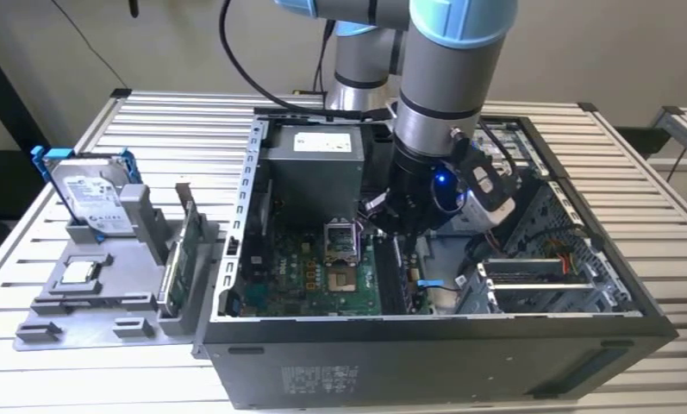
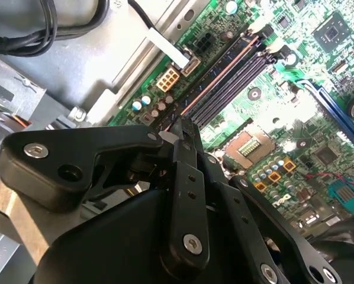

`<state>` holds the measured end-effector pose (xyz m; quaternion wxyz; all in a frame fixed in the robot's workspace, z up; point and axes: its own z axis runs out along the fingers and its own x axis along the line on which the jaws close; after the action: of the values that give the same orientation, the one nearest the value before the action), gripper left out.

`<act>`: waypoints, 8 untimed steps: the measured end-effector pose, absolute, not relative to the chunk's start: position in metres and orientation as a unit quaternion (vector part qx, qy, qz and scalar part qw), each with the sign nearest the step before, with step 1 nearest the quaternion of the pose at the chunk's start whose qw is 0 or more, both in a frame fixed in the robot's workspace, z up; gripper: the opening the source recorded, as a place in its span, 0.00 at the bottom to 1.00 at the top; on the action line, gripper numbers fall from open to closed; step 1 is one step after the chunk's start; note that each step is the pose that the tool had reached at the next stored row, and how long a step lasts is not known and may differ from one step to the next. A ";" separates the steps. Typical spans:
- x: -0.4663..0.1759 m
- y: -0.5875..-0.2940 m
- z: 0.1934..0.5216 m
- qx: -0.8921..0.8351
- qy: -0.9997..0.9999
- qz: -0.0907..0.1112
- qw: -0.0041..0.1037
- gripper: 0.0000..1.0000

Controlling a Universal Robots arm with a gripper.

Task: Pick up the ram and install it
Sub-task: 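Press down the ram until it locks into place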

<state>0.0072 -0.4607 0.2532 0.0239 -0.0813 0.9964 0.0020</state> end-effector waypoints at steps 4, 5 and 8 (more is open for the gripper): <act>0.007 -0.461 0.253 -0.087 0.996 0.002 0.024 0.11; 0.007 -0.461 0.253 -0.087 0.996 0.002 0.024 0.11; 0.007 -0.461 0.252 -0.090 0.996 0.002 0.024 0.11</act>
<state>0.0072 -0.4607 0.2524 0.0239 -0.0900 0.9956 0.0022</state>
